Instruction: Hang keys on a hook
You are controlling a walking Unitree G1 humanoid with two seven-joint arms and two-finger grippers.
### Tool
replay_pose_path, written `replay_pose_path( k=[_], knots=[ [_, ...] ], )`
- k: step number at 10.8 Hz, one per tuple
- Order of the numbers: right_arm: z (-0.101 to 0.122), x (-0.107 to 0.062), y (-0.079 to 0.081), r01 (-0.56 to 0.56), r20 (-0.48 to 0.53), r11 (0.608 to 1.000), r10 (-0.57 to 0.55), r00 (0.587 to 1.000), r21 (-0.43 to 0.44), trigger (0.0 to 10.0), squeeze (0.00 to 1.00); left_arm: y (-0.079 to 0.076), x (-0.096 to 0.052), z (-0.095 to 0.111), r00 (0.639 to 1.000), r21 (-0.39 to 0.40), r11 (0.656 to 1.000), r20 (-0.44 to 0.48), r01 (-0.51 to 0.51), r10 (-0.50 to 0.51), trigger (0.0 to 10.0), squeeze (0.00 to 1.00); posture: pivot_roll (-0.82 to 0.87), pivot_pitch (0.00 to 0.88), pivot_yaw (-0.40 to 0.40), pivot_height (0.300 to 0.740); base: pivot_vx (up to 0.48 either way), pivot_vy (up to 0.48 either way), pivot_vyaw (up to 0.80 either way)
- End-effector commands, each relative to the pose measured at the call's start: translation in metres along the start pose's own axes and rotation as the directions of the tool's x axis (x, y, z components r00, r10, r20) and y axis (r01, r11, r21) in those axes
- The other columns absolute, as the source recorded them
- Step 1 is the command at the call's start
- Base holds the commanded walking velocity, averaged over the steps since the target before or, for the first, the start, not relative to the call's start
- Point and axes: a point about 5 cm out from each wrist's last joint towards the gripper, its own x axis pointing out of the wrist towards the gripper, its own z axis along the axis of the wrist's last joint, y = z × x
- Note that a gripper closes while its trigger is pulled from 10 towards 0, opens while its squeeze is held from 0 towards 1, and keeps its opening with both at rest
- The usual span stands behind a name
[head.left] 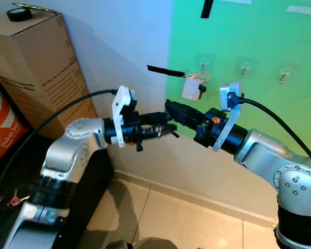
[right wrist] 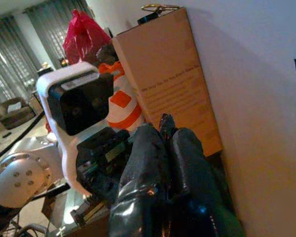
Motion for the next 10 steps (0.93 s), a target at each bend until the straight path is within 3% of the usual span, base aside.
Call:
replay_pose_path(
  k=[1, 10],
  knots=[
    [0.0052, 0.0009, 0.0055, -0.028, 0.007, 0.999, 0.028, 1.000, -0.021, 0.0, 0.00, 0.0012, 0.0002, 0.0029, 1.000, 0.013, 1.000, -0.006, 0.006, -0.006, 0.0, 0.00, -0.12, 0.000, 0.030, 0.740, 0.000, 0.000, 0.00],
    [0.0076, -0.0001, 0.0031, -0.023, 0.003, 0.999, 0.023, 1.000, -0.035, 0.0, 0.00, 0.0033, 0.0005, 0.0062, 1.000, 0.020, 1.000, 0.015, 0.019, -0.019, 0.0, 0.00, -0.12, 0.000, 0.029, 0.740, 0.000, 0.000, 0.00]
  ],
)
